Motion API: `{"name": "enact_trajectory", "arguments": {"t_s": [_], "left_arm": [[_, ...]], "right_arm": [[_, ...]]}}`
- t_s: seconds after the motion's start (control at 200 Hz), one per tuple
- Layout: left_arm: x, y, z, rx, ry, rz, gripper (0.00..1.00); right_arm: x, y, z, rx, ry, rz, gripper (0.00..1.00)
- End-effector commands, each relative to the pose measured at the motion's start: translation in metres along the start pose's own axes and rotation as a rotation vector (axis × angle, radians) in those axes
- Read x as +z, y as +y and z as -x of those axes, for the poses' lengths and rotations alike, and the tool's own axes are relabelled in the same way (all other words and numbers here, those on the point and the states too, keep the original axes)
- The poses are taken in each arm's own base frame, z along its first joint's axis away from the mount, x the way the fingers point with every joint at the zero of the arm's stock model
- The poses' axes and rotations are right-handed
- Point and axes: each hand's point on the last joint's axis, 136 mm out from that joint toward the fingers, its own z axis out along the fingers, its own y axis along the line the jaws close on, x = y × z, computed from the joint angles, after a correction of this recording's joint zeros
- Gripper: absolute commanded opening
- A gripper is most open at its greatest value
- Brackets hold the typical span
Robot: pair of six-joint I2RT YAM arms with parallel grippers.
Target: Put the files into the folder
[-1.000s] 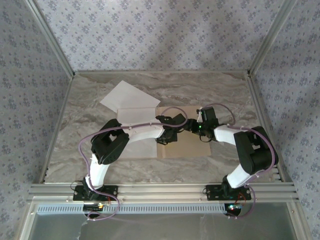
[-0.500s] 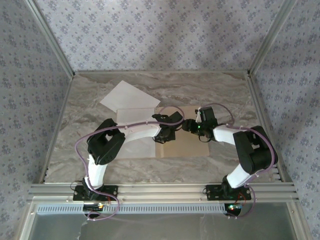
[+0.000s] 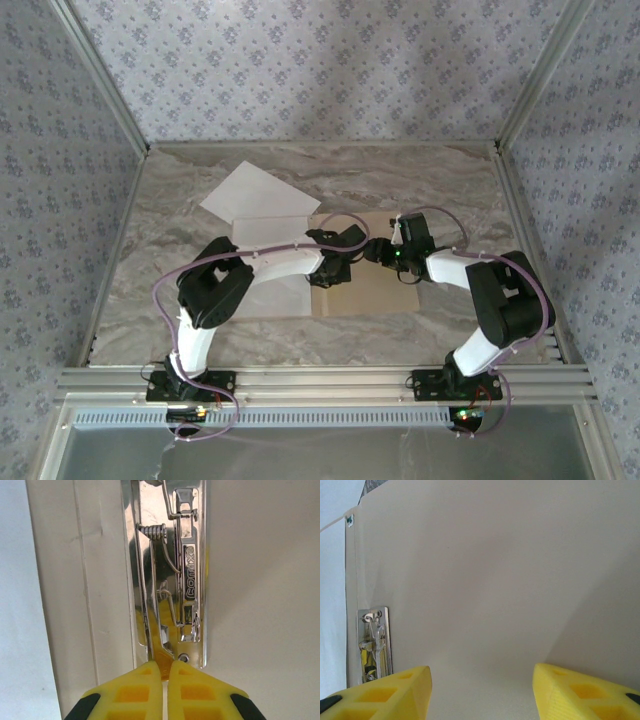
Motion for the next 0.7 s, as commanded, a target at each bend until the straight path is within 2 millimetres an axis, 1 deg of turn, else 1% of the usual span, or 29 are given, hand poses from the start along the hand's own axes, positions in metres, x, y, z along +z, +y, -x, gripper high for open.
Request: {"name": "enact_trajectory", "arguments": {"t_s": [0.0,0.28,0.41,0.535,0.695], "left_arm": [[0.018,-0.024,-0.016,0.027,0.053,-0.056,0.05],[0.03,-0.034,-0.026,0.039,0.086,-0.085,0.04],[0.032,-0.037,-0.027,0.041,0.094,-0.087,0.03],[0.027,-0.034,-0.024,0.043,0.082,-0.072,0.03],[0.012,-0.026,-0.016,0.047,0.05,-0.051,0.04]], "right_arm": [[0.009,-0.017,-0.05,0.039,0.179,-0.057,0.58],[0.011,-0.014,-0.057,0.037,0.191,-0.05,0.58],[0.013,-0.014,-0.059,0.04,0.203,-0.047,0.58],[0.012,-0.014,-0.058,0.037,0.198,-0.049,0.58],[0.01,-0.015,-0.057,0.031,0.192,-0.058,0.58]]}}
